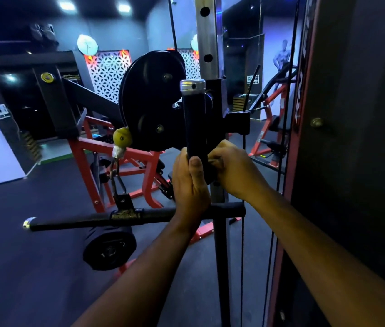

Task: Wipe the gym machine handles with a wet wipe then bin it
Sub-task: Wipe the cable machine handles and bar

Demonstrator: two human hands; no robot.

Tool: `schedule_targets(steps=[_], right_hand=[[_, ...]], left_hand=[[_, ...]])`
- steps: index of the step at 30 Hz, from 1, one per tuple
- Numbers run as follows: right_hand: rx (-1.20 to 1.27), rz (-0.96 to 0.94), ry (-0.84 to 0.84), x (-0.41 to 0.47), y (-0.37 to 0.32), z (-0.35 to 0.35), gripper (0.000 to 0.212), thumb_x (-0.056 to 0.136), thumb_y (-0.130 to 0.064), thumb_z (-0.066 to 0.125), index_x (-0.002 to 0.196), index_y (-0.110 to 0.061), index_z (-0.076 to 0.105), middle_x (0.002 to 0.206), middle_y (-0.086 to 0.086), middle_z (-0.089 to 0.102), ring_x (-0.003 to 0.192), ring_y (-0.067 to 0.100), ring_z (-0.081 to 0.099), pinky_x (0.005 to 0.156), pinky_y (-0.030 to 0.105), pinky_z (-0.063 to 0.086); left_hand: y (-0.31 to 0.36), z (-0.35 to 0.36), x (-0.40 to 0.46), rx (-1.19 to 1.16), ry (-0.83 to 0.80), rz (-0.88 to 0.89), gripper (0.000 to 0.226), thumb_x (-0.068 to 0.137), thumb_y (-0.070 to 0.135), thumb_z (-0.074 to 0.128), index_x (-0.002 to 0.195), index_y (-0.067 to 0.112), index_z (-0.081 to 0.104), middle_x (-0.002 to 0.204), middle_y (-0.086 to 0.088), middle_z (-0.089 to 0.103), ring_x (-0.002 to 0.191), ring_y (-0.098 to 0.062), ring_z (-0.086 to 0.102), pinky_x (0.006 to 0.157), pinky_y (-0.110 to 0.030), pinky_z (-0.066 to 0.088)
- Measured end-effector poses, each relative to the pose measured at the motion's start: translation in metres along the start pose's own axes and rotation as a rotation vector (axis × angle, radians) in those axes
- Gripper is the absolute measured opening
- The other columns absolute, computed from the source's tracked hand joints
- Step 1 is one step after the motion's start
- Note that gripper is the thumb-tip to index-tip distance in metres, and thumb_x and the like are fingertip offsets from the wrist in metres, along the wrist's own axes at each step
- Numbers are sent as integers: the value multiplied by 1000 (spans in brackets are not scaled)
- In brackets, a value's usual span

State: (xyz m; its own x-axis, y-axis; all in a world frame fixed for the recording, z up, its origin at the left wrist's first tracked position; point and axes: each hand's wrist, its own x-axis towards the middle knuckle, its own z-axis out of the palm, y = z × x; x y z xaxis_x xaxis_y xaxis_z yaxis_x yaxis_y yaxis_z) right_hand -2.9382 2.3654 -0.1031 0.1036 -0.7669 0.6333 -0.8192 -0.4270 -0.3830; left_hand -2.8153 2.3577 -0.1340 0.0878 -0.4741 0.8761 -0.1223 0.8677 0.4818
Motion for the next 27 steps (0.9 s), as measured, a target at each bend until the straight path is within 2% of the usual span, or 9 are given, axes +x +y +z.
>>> schedule_targets(steps=[4,7,9,10,15,18,21,24,27], right_hand=[[116,-81,-60,-15,-4,-8,14,97,-10,62,110,-11,69,101,-4,49,83,7,56,71,18,53],[35,-156,-92,-8,6,-7,13,98,-9,60,109,-10,67,106,5,52,90,15,58,78,26,56],[-39,-165,-91,3,15,-2,9,98,-11,58,105,-8,64,111,10,50,91,21,56,79,37,57],[-115,-158,-70,9,18,0,9,98,-13,58,105,-10,63,113,9,50,92,20,56,79,37,57],[-243,-82,50,20,25,13,18,93,-15,66,112,-15,65,119,3,51,92,12,55,78,28,57],[-73,99,154,15,18,20,14,96,-14,62,109,-11,68,113,6,53,89,12,54,72,16,47],[139,254,250,0,10,21,17,99,-19,60,109,-13,72,110,7,61,86,7,54,61,3,37],[224,235,247,-21,-4,19,19,99,-15,60,114,-14,71,110,4,69,81,-1,57,62,3,44],[182,187,192,-37,-15,13,26,98,-11,60,121,-17,68,116,0,62,93,5,60,66,7,45]], left_hand=[[-6,1,1,13,1,28,28,105,62,19,94,57,45,80,10,43,70,-18,46,66,-32,38],[-8,0,1,18,-11,43,30,105,62,19,92,50,43,80,8,44,70,-20,47,64,-33,39],[-7,-1,2,35,-9,42,31,106,61,18,90,45,41,80,10,42,69,-17,46,65,-30,37],[-7,-1,1,49,-4,39,32,105,61,18,90,44,40,80,13,41,70,-13,44,66,-27,36],[-7,-3,-1,79,-25,21,40,104,64,17,90,37,42,81,14,40,73,-3,41,69,-16,34],[-7,-5,-1,97,-34,22,47,105,63,16,91,27,45,82,15,40,73,-9,43,70,-22,34],[-6,-3,0,78,-20,29,40,105,62,17,89,36,42,80,16,39,71,-11,43,69,-26,35],[-4,-1,1,31,11,53,32,106,60,19,89,45,42,77,15,39,67,-11,41,65,-31,35],[-4,-1,1,14,18,35,28,106,59,19,91,55,42,76,2,44,68,-24,47,63,-47,42]])
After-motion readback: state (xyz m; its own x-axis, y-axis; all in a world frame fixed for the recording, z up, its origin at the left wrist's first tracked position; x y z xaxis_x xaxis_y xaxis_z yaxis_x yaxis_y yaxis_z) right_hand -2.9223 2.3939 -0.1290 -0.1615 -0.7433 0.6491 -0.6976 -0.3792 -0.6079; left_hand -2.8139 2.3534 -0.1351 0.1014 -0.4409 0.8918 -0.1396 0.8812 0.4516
